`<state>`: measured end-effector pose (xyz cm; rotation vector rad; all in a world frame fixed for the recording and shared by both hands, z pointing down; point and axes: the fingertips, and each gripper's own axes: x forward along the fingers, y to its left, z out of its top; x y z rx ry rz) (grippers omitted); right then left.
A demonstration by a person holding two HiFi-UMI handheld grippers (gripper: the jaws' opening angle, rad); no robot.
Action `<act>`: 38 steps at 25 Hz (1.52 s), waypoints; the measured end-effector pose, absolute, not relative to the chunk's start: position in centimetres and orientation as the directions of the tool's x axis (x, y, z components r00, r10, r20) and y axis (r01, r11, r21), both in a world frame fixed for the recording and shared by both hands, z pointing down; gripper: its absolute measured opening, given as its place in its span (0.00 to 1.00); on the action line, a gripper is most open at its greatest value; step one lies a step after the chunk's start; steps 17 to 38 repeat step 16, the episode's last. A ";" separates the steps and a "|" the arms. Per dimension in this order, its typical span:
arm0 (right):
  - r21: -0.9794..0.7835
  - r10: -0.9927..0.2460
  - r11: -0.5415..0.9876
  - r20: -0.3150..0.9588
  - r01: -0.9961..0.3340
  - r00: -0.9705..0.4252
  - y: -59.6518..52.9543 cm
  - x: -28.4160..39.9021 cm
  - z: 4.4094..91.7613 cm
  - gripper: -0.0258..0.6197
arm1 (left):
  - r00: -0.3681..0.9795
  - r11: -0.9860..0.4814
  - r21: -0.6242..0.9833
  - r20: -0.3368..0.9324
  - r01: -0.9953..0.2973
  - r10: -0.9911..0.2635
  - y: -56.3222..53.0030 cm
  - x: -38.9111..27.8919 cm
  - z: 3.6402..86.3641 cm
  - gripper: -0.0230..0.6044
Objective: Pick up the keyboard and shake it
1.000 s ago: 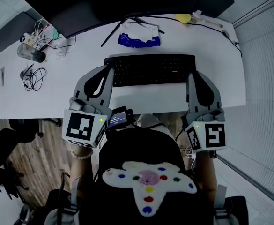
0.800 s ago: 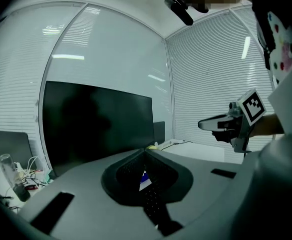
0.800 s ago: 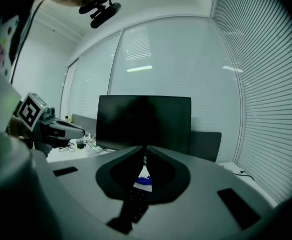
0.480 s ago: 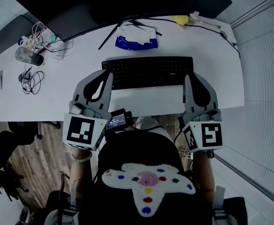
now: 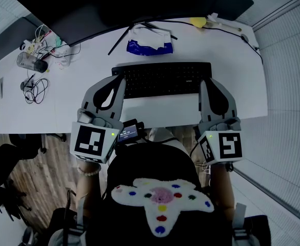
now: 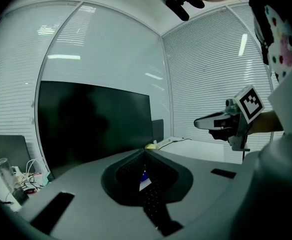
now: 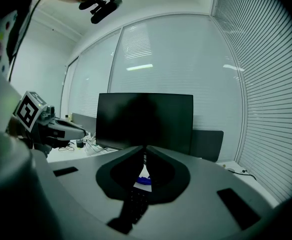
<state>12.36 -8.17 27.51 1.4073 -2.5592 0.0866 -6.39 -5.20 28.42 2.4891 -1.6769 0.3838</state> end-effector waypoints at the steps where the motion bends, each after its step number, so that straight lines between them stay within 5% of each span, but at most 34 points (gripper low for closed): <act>1: 0.054 -0.827 0.539 0.223 -0.840 -0.516 -8.2 12.4 27.6 0.11 | 0.356 -0.382 -0.047 0.273 -0.923 -0.894 -5.2 -6.4 28.5 0.06; 38: 0.052 -0.826 0.536 0.240 -0.843 -0.510 -8.1 12.6 28.4 0.11 | 0.367 -0.400 -0.058 0.295 -0.915 -0.882 -5.7 -6.0 29.2 0.06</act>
